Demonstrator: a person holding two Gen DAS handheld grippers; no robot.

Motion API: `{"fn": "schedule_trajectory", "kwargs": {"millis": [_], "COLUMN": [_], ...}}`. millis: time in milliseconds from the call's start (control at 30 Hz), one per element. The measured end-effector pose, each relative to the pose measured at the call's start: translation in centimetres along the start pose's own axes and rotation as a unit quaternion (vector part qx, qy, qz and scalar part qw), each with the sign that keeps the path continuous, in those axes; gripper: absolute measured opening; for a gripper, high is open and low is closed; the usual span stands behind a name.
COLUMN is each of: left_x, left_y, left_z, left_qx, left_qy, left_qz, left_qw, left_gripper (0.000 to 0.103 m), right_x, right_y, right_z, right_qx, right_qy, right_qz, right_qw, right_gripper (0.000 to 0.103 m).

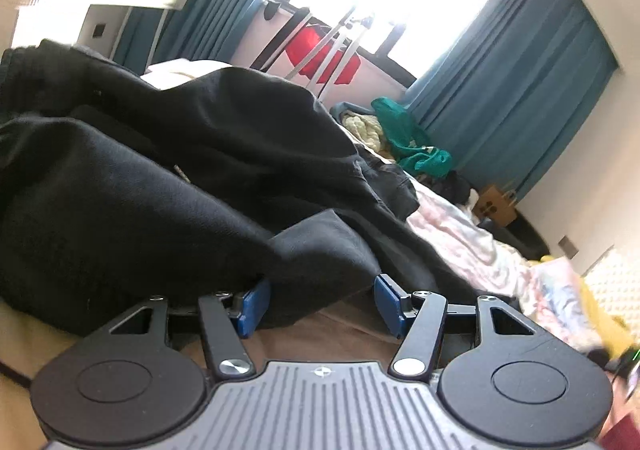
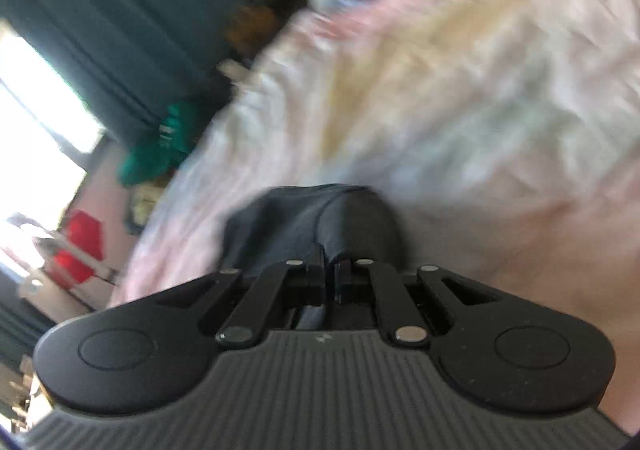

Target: Fold clothes

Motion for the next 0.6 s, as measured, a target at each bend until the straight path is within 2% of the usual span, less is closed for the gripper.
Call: {"fn": "schedule_trajectory", "kwargs": {"millis": [67,167,300,400,467,500,533,600], "left_x": [0.0,-0.3,-1.2,-2.0,-2.4,-2.6,-2.7,-2.9], "left_y": [0.7,1.8,2.7,3.0,2.9,2.6,2.3,2.0], "left_z": [-0.1,-0.3,-0.8,-1.0,-1.0,-1.1,-1.1,-1.1], "left_qx": [0.004,0.012,0.016,0.018,0.016,0.015,0.014,0.012], "left_qy": [0.003,0.008,0.035,0.058,0.07,0.073,0.076,0.08], "left_qz": [-0.004,-0.017,-0.035,-0.047,-0.052,-0.055,-0.057,-0.06], "left_qw": [1.0,0.9998,0.9987,0.9971,0.996,0.9957,0.9954,0.9949], "left_gripper": [0.061,0.061,0.062,0.063,0.063,0.063,0.063,0.063], "right_x": [2.4,3.6,4.4,3.1,2.0,1.5,0.9,-0.1], "right_y": [-0.5,0.7,4.2,4.0,3.6,3.3,3.1,2.7], "right_z": [1.8,1.8,0.7,0.7,0.8,0.9,1.0,1.1], "right_qx": [-0.043,-0.037,0.012,0.007,-0.002,-0.006,-0.011,-0.02], "right_qy": [-0.065,-0.126,-0.103,-0.07,-0.047,-0.035,-0.024,0.0], "right_qz": [-0.003,-0.01,0.06,0.054,0.043,0.038,0.032,0.021], "right_qw": [0.997,0.991,0.993,0.996,0.998,0.999,0.999,1.0], "right_gripper": [0.01,0.015,0.021,0.027,0.054,0.062,0.076,0.08]}}
Point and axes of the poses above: each gripper's, at about its wrist camera, not at the fingertips, and y roughly against the way its jaws point, x to its right, z to its underside, the point moved 10 cm from there along -y, roughly the way its jaws point, and after that the axes turned 15 degrees about y, right-handed, at the moved point
